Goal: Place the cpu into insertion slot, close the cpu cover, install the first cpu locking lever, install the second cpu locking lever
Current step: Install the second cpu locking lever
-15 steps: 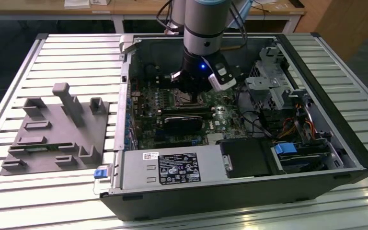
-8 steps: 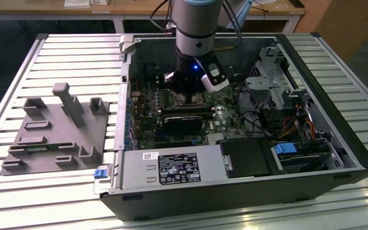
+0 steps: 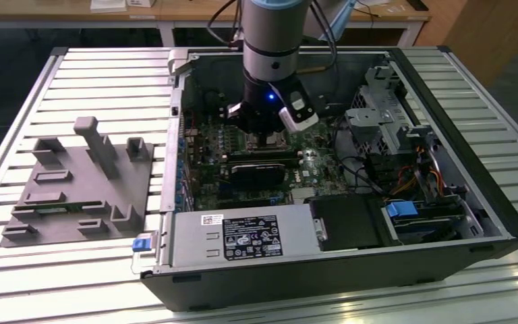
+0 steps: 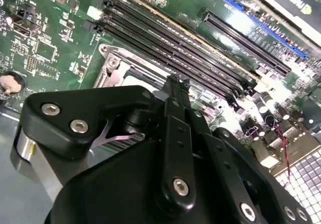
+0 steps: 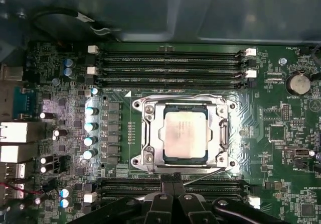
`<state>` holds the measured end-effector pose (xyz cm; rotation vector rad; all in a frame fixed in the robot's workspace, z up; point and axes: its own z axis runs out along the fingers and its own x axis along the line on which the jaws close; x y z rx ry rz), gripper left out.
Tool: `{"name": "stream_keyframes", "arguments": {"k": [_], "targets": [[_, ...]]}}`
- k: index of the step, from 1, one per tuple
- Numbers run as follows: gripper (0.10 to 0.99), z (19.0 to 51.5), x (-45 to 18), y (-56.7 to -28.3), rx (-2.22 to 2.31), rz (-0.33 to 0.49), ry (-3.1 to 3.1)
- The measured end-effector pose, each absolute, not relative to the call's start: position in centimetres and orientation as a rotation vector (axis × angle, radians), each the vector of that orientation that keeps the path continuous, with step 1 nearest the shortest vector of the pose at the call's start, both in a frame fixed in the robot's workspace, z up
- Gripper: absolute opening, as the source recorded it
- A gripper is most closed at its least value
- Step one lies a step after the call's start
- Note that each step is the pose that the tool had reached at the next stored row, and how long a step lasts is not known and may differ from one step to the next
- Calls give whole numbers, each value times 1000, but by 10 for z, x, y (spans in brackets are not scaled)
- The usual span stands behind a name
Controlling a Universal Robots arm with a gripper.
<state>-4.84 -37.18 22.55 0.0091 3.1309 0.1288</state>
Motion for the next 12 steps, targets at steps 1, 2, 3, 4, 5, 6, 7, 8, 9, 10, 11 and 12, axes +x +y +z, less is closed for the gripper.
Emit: {"name": "stream_keyframes", "arguments": {"k": [1, 2, 3, 4, 5, 6, 7, 8, 9, 10, 11, 12], "targets": [[106, 225, -49, -373, 9, 136, 3131], [106, 225, -49, -374, 9, 142, 3130], [106, 225, -50, -375, 9, 147, 3130], [106, 225, -50, -375, 9, 151, 3130], [106, 224, -51, -376, 9, 155, 3130], [106, 224, -51, -376, 9, 159, 3130], [106, 223, -52, -376, 9, 162, 3129], [106, 221, -52, -376, 9, 165, 3129], [106, 220, -52, -376, 9, 166, 3129], [106, 218, -52, -376, 9, 166, 3129], [106, 217, -52, -376, 9, 167, 3129], [106, 215, -53, -376, 9, 167, 3129]]}}
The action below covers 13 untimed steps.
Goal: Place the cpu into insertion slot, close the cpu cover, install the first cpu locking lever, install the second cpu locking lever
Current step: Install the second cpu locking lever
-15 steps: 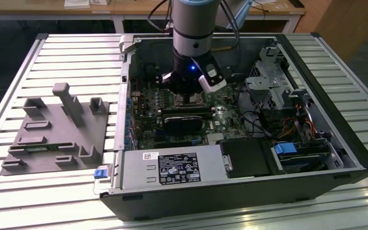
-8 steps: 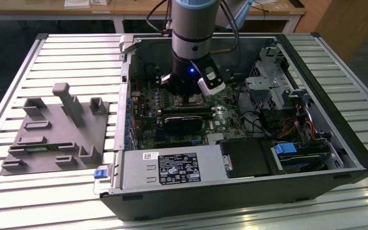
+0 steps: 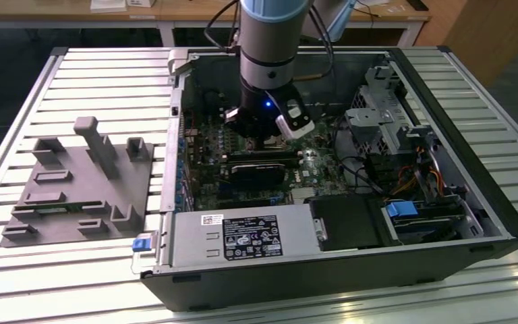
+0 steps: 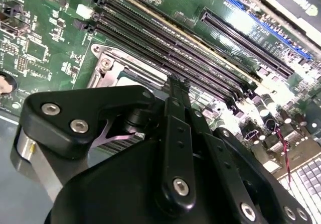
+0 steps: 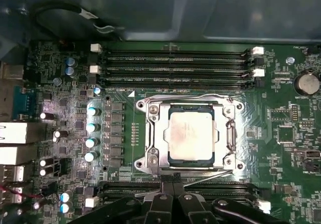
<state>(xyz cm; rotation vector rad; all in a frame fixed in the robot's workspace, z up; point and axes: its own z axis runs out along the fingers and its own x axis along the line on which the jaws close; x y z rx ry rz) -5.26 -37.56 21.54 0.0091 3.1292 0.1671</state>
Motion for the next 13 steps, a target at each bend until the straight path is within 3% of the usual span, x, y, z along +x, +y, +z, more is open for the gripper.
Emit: {"name": "stream_keyframes", "arguments": {"k": [5, 13], "targets": [[106, 215, -55, -378, 9, 222, 3126], [106, 214, -60, -387, 6, 246, 3124]]}}
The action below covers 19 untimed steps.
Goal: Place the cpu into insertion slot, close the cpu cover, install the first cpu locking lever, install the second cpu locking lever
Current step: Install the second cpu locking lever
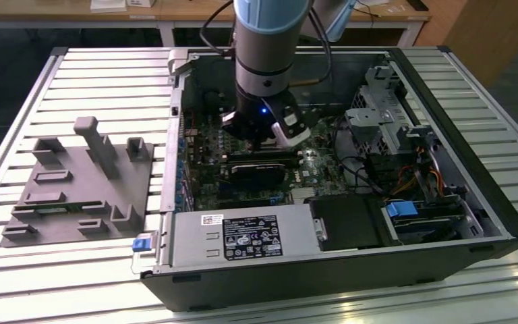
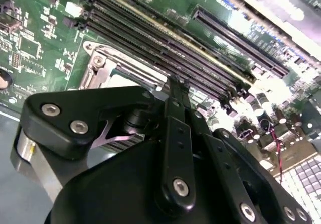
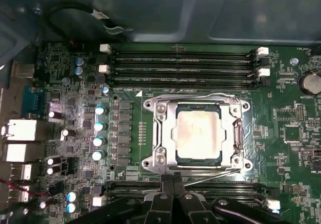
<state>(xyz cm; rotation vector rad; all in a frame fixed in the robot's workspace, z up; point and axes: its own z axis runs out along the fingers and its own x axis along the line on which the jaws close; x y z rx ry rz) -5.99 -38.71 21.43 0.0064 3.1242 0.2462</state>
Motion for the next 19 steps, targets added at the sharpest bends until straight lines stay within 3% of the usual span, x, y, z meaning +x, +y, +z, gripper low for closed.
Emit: {"name": "stream_keyframes", "arguments": {"k": [19], "targets": [[106, 204, -68, -389, 3, 283, 3121]]}}
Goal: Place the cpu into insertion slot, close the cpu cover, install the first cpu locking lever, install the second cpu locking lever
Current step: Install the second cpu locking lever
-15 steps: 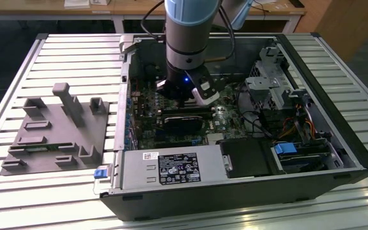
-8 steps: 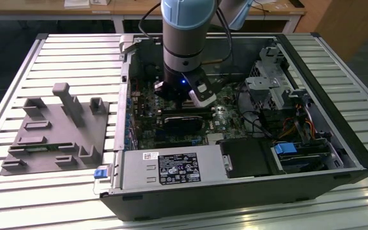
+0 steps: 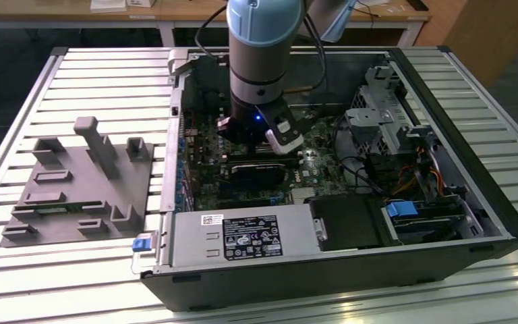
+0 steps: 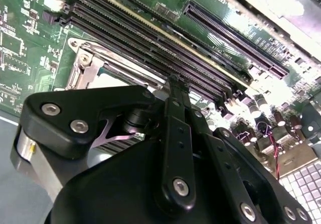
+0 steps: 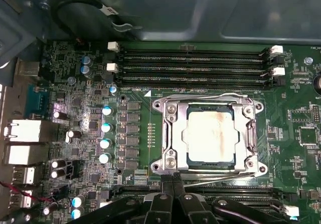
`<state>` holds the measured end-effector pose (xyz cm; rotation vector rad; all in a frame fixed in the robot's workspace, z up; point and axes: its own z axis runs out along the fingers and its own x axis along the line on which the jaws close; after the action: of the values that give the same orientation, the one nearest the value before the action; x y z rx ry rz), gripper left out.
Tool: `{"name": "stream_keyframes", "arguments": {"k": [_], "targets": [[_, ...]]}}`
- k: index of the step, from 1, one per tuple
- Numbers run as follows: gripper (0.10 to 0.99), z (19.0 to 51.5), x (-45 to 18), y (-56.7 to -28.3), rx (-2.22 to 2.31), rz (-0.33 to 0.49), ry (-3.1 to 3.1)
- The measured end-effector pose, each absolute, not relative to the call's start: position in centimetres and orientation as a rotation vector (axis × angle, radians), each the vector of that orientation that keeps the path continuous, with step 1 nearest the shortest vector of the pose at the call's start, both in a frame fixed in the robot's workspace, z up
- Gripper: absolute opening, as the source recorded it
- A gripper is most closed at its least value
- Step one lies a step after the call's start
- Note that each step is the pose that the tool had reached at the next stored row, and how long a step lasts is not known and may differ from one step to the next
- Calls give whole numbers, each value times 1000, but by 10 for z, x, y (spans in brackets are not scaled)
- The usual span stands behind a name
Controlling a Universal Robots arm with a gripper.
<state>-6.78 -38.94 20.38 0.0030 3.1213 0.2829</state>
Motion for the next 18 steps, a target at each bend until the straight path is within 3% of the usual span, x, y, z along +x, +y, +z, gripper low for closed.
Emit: {"name": "stream_keyframes", "arguments": {"k": [18], "targets": [[106, 198, -72, -396, 2, 367, 3113]]}}
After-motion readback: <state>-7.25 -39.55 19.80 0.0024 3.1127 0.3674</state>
